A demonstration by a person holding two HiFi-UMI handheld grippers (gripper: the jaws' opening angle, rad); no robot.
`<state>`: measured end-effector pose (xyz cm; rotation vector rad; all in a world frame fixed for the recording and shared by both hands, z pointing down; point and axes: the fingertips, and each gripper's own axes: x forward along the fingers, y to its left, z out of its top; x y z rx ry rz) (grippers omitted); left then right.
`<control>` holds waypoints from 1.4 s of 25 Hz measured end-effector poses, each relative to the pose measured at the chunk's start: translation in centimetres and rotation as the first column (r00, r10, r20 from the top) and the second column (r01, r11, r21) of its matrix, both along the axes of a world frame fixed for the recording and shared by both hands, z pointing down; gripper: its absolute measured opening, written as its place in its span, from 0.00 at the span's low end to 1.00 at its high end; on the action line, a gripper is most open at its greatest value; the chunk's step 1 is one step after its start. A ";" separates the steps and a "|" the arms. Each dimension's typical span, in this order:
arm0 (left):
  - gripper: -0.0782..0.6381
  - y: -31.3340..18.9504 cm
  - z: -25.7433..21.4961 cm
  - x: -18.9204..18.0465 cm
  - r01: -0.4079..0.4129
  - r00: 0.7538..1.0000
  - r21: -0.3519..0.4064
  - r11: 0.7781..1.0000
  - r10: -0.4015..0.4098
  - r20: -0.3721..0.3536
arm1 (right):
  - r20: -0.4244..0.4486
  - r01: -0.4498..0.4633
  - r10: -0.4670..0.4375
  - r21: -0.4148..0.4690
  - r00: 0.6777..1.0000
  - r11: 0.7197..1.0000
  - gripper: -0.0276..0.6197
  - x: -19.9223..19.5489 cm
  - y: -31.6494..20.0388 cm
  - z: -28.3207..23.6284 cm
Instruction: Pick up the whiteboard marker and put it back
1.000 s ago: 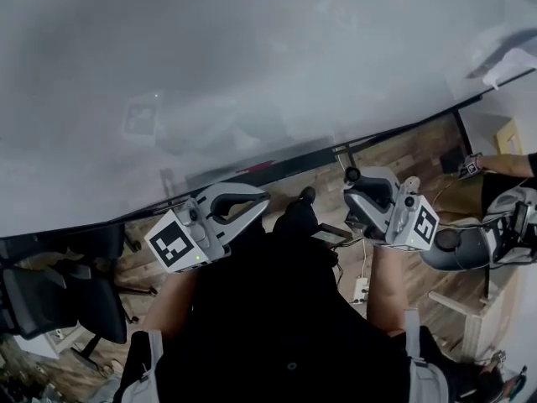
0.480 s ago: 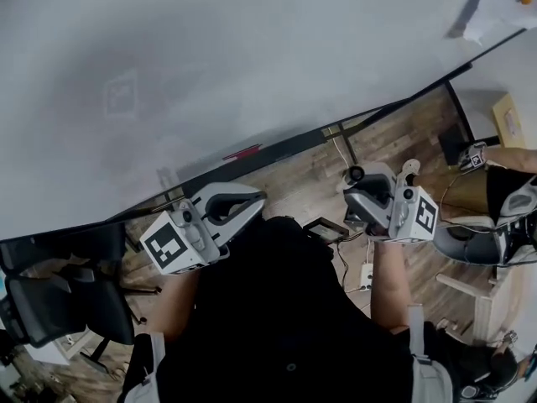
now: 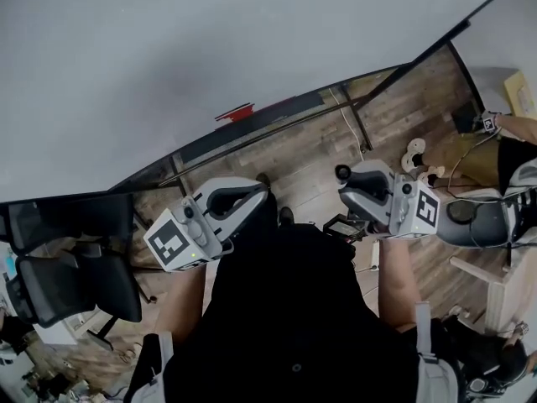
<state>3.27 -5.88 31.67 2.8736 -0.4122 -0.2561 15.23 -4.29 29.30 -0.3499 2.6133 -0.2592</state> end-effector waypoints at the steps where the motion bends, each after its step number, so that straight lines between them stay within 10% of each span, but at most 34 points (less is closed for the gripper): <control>1: 0.12 1.3 0.3 0.3 0.001 1.000 -0.009 1.000 -0.001 0.005 | 0.000 0.000 0.000 -0.009 1.000 1.000 0.16 0.3 1.2 0.4; 35: 0.12 6.2 2.6 1.4 0.070 0.996 -0.054 0.996 -0.068 0.052 | -0.051 0.095 -0.097 -0.033 0.994 0.995 0.16 0.0 4.7 2.0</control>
